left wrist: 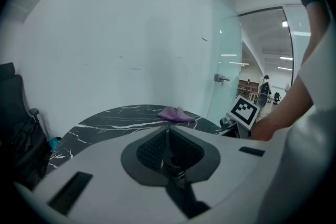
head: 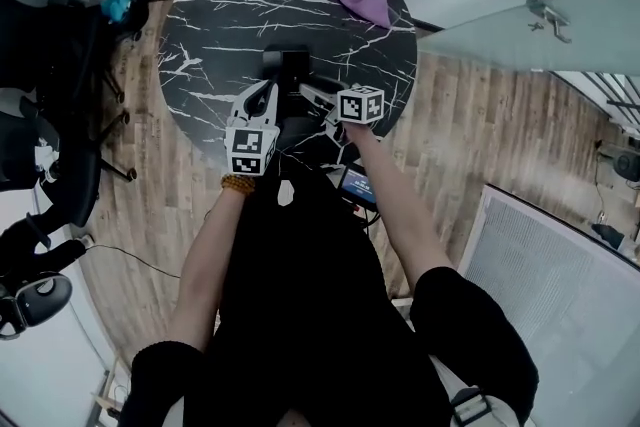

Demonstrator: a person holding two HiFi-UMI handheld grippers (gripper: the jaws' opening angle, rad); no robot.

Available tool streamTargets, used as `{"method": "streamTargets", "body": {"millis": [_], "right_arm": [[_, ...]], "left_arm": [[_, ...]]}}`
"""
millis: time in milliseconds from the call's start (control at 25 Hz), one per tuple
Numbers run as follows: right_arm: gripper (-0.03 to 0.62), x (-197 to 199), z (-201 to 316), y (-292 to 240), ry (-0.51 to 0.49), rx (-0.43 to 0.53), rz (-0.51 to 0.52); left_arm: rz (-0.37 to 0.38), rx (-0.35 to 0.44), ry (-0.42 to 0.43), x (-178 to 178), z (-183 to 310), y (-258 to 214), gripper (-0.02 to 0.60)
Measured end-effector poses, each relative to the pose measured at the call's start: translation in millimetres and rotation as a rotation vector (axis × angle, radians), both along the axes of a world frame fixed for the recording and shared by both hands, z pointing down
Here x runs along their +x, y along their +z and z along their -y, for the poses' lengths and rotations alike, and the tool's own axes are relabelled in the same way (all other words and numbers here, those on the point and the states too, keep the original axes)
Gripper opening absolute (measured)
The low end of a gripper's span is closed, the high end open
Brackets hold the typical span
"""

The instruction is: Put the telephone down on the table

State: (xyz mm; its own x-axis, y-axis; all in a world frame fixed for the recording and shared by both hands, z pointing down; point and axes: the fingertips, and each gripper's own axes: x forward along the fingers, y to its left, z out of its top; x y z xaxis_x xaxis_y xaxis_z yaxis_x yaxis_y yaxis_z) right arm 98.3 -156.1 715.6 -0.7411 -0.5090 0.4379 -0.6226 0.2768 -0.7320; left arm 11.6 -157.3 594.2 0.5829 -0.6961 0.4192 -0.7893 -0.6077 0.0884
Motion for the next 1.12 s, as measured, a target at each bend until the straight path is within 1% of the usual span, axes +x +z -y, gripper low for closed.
{"method": "streamTargets", "body": {"millis": [200, 440, 800, 960, 1120], "right_arm": [[0.25, -3.9, -4.7, -19.5, 0.004, 0.067, -0.022], [0.249, -4.7, -8.3, -46.1, 0.058, 0.146, -0.04], [0.249, -14.8, -17.7, -95.7, 0.089, 0.298, -0.1], [0.249, -14.7, -22.8, -117.5, 0.116, 0.368, -0.141], [0.244, -20.6, -31.8, -132.7, 0.159, 0.435, -0.2]], "left_arm": [[-0.007, 0.013, 0.021, 1.9, -4.0, -3.8, 0.026], [-0.016, 0.037, 0.046, -1.8, -11.8, -14.2, 0.026], [0.003, 0.054, 0.064, -15.0, -23.1, -23.3, 0.026], [-0.015, 0.081, 0.08, -14.3, -26.5, -34.2, 0.026], [0.006, 0.108, 0.115, -16.1, -33.9, -41.9, 0.026]]}}
